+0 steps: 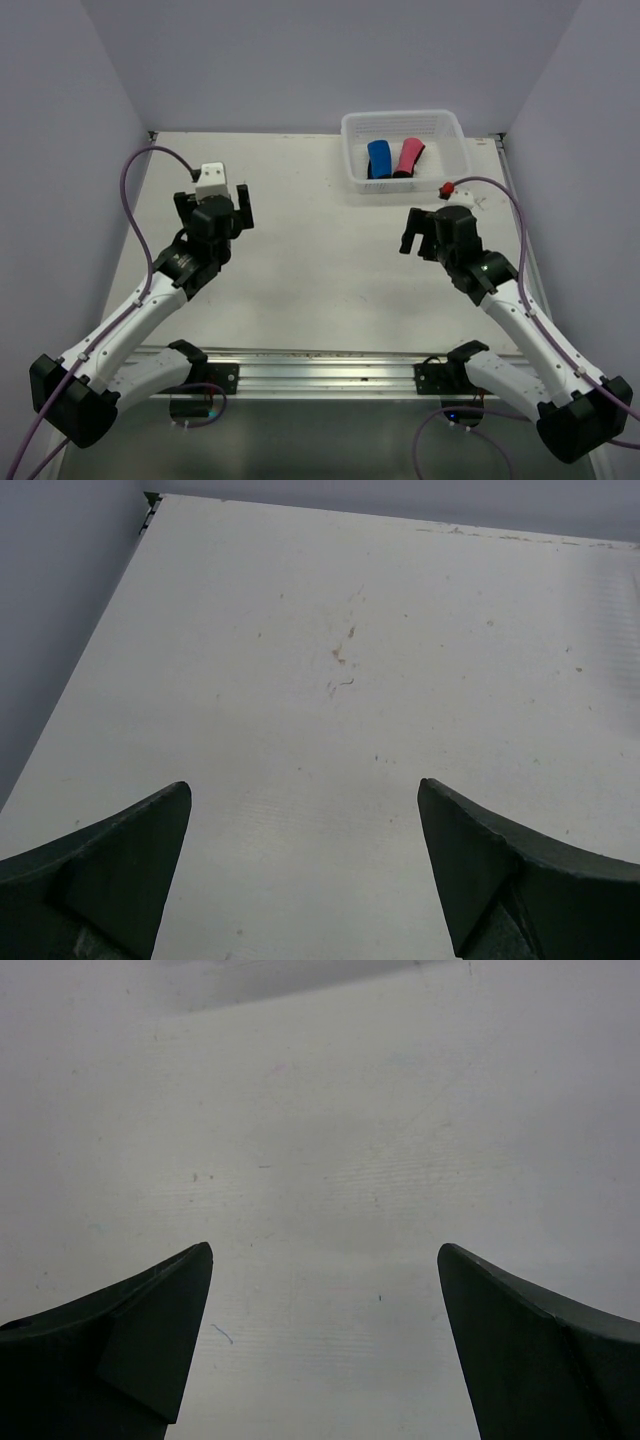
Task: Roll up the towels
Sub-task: Place the rolled towel into the container
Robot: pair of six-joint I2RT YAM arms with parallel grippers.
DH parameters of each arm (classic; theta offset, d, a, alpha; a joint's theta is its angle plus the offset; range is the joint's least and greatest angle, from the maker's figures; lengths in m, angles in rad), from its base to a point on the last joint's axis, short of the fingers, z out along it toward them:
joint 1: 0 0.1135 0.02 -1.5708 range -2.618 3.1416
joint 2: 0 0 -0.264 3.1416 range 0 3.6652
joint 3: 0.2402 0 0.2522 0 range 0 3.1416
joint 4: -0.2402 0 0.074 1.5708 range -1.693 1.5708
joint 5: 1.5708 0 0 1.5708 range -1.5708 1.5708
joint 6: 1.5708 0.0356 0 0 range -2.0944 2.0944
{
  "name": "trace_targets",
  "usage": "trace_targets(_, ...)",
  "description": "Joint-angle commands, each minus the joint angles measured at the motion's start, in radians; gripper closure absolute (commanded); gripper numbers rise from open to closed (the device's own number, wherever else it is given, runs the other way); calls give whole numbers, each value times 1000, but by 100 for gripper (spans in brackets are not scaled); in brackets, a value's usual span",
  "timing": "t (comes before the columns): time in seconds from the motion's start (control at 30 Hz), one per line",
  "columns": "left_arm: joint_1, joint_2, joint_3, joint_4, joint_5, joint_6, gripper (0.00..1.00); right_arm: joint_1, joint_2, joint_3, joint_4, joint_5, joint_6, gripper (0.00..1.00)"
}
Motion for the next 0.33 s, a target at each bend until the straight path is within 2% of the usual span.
trace_targets(0.0, -5, -10, 1, 57, -21, 25, 0, 1, 36, -1, -11, 30, 19, 1)
trace_targets(0.2, -5, -1, 1, 60, -17, 37, 0, 1, 76, 12, -8, 32, 7, 1)
trace_targets(0.3, -5, 8, 7, 58, -15, 42, 0, 1, 138, 60, -54, 50, 57, 1)
